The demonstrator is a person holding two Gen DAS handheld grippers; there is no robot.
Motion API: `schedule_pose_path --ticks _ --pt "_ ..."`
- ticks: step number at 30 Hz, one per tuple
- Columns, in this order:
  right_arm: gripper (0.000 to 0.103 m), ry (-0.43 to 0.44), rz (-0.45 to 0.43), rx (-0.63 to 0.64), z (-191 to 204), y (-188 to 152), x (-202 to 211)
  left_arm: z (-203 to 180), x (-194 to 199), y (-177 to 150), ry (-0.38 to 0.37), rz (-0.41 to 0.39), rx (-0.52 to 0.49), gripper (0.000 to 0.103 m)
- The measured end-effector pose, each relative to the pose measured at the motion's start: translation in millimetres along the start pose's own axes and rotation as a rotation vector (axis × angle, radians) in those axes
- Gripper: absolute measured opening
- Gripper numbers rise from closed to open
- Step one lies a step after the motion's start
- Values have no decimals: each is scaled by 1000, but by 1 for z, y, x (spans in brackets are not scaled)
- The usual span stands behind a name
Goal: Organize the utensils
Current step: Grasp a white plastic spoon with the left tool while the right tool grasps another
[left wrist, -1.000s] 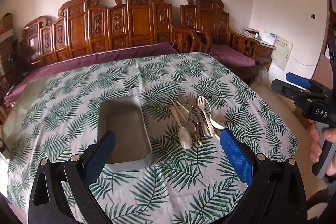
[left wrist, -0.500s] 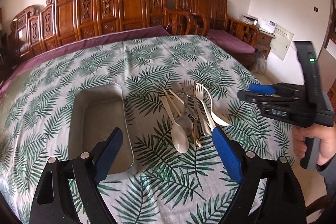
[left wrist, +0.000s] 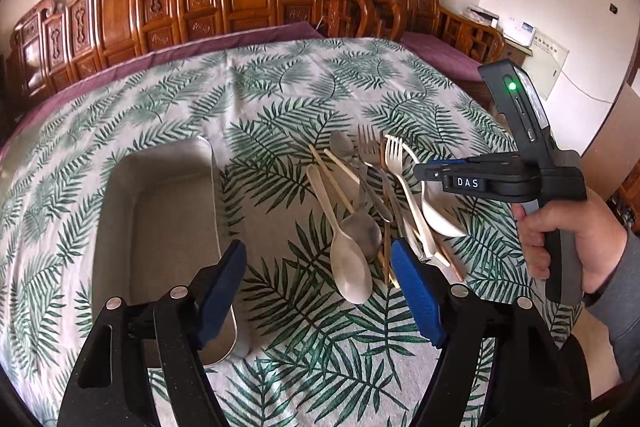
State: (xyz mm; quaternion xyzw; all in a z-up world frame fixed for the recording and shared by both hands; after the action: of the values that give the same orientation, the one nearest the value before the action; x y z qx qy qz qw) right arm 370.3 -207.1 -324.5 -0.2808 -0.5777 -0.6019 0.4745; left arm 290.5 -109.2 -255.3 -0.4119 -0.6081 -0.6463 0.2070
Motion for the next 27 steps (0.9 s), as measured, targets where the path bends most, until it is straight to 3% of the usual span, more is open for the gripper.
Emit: schedule_pose_path --ticks 3,9,18,21,27 --pt "11 0 7 1 -6 -5 0 -1 -9 -5 -16 22 21 65" --pt "11 -6 2 6 -17 -24 18 -16 -26 -9 -15 43 4 55" --pt "11 27 -54 26 -5 -41 55 -22 -67 0 16 114 9 33" --pt "11 13 -56 57 0 -40 56 -14 -83 0 26 159 40 18" --pt "11 8 -61 59 -4 -39 58 -4 -96 3 26 191 100 18"
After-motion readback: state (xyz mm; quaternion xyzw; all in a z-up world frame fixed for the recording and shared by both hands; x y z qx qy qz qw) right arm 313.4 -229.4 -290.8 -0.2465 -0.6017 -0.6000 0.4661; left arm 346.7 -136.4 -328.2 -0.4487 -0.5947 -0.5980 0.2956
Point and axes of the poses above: each gripper's, at about its wrist camera, not at the fingertips, and x roughly against the way its jaws point, z to its left, y to its top, the point moved 8 cm from there along -x, roughly the way its jaws point, and after that the axes turned 2 degrees about z, right-handed, at the moved point
